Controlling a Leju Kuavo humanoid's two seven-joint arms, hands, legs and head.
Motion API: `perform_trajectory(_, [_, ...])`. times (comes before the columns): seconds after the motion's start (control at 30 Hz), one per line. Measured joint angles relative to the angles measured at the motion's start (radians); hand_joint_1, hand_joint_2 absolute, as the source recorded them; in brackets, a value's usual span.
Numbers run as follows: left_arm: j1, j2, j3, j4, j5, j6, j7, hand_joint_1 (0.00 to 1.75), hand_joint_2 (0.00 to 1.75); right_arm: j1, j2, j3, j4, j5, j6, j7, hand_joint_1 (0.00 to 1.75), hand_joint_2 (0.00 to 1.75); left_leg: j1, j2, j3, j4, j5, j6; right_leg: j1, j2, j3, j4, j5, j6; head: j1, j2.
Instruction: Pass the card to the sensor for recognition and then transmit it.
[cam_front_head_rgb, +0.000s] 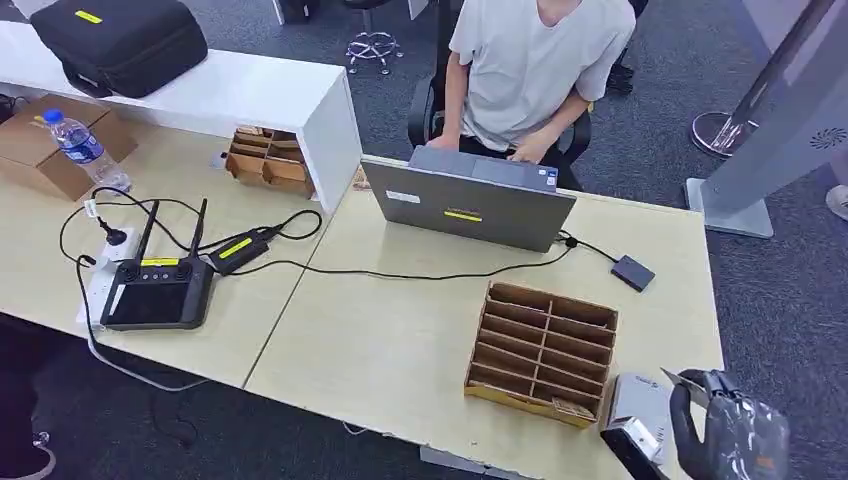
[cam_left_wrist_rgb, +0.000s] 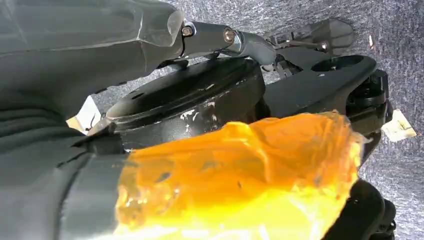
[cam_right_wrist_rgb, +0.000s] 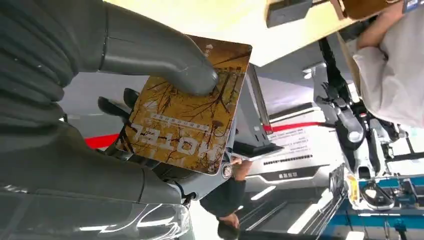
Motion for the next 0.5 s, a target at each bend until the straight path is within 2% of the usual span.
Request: perform_trajectory(0.5, [0.000,0.001,0.000,0.000,0.002,0.000,0.003,0.00,0.00,-0.004,0.016,0.000,0.112,0.002,-0.010,0.019,1.75,1.75,0.000,0.000,0.000,0.000,0.000,0.000,0.000,0.000,0.000,0.000,0.000,0.000,0.000,0.000])
